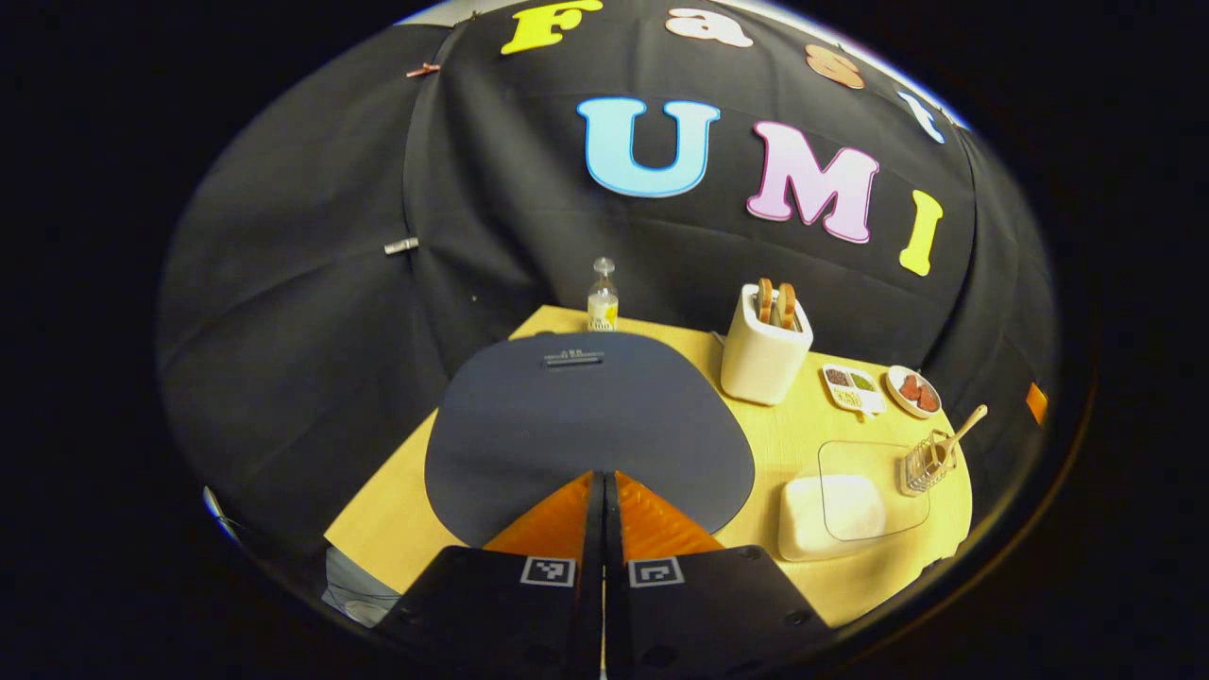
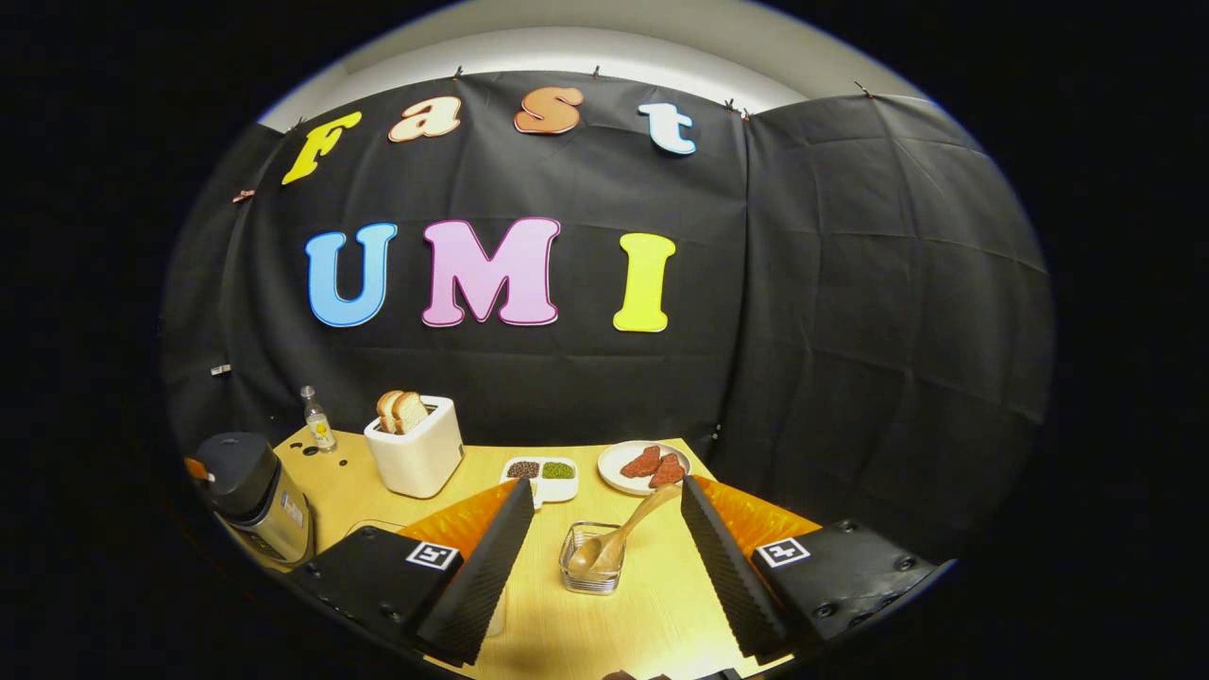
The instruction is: Close the left gripper, press the button to open the rice cooker; take a wooden spoon from the chopstick holder with the right hand, scoop a spoonful of rice and pour it into the rice cooker, then put the wooden spoon back into the chopstick holder.
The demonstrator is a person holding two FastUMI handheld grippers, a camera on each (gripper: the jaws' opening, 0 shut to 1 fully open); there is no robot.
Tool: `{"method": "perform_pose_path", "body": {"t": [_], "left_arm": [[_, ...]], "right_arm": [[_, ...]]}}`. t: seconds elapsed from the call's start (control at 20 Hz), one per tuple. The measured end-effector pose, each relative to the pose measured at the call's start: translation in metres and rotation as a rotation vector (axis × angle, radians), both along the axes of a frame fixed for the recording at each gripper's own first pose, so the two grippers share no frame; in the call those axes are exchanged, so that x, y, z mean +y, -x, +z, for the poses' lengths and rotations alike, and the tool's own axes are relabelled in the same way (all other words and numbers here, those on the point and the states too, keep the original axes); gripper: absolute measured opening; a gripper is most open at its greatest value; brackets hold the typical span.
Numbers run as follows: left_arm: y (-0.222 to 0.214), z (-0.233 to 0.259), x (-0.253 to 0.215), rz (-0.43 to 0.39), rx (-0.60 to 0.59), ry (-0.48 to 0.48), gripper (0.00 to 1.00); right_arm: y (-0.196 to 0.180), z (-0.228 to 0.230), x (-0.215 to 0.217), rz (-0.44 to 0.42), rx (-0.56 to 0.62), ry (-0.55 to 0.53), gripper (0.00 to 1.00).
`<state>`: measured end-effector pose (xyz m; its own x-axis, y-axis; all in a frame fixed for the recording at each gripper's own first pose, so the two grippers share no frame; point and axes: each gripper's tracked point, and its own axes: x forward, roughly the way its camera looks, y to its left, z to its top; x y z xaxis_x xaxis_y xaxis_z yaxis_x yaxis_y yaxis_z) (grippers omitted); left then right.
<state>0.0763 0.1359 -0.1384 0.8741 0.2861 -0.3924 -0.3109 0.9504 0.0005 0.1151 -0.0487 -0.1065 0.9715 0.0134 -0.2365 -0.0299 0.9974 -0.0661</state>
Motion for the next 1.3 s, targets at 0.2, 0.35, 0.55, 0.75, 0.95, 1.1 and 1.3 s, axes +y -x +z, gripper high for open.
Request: {"method": "perform_pose_path", "body": {"t": [0.2,0.35,0.55,0.75,0.95,1.1,1.3], "left_arm": [[0.003,0.103,0.001,0.059,-0.220,-0.133,0.07],[0.006,0.137,-0.014,0.053,-0.282,-0.202,0.08],[0.005,0.133,-0.055,-0.034,-0.286,-0.185,0.24],[0.010,0.120,-0.092,-0.105,-0.308,-0.142,0.88],[0.010,0.103,-0.102,-0.100,-0.264,-0.156,0.97],[0.010,0.092,-0.103,-0.062,-0.232,-0.134,0.97],[0.013,0.077,-0.101,0.008,-0.196,-0.092,0.97]], "right_arm": [[-0.006,0.002,-0.015,-0.030,-0.001,0.003,0.98],[-0.017,0.001,-0.021,-0.036,-0.014,0.020,0.98],[-0.035,-0.017,-0.027,-0.048,0.034,0.000,0.98],[-0.057,-0.034,-0.038,-0.078,0.069,-0.018,0.98],[-0.080,-0.058,-0.045,-0.088,0.117,-0.021,0.98],[-0.093,-0.085,-0.048,-0.092,0.181,-0.045,0.98],[-0.111,-0.125,-0.054,-0.094,0.264,-0.069,0.99]]}}
